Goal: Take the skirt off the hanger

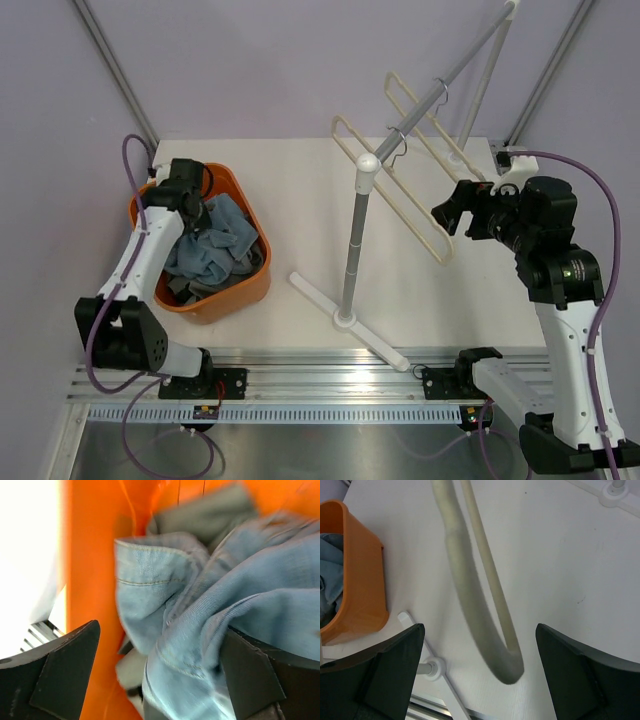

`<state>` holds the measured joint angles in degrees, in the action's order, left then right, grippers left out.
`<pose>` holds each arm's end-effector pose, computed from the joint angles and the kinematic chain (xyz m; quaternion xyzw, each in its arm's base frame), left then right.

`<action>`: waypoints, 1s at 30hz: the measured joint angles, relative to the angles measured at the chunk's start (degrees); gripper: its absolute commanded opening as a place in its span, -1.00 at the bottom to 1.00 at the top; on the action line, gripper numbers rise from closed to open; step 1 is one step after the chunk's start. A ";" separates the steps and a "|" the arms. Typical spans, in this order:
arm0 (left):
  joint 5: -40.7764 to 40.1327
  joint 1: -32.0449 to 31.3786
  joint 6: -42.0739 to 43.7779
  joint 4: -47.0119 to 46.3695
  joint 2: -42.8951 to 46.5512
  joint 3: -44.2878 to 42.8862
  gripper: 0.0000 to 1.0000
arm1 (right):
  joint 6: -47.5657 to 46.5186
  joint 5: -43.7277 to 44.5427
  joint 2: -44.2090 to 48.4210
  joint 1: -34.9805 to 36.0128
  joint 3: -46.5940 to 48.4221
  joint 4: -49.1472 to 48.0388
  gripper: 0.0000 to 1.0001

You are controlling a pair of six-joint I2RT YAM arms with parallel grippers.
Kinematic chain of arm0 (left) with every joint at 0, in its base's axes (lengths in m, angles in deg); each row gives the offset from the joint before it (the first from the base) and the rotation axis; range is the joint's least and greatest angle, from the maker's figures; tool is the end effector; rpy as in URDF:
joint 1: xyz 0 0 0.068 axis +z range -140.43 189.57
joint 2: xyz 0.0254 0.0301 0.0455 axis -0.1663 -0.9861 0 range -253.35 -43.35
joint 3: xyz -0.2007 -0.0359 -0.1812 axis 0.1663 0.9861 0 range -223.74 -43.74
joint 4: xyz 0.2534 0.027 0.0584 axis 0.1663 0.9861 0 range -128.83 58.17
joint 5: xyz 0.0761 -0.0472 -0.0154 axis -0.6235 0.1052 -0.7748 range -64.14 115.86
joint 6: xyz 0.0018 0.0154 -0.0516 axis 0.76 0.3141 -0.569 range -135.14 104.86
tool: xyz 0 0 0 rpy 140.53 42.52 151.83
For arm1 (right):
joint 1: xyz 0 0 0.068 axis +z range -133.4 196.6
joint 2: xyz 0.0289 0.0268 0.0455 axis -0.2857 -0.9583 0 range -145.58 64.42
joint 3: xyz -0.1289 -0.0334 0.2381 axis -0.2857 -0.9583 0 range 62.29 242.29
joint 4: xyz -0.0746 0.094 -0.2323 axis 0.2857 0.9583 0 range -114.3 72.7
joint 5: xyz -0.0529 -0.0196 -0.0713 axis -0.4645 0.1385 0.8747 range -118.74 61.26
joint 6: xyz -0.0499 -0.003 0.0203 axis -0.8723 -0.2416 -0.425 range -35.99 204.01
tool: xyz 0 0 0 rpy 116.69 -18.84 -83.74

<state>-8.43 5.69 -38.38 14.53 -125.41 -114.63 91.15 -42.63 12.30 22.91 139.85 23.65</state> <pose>0.2807 0.0010 0.2931 -0.2208 0.9079 0.2301 0.2722 0.1519 0.0254 0.4397 -0.0612 0.8259 0.1644 0.5359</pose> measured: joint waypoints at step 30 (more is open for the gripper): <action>60.02 -0.90 -9.84 -11.04 33.29 11.98 0.98 | 13.70 12.00 23.04 0.00 -0.74 15.47 0.99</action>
<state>51.59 4.80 -48.22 3.49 -92.12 -102.65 104.85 -30.63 35.33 22.91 139.11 39.12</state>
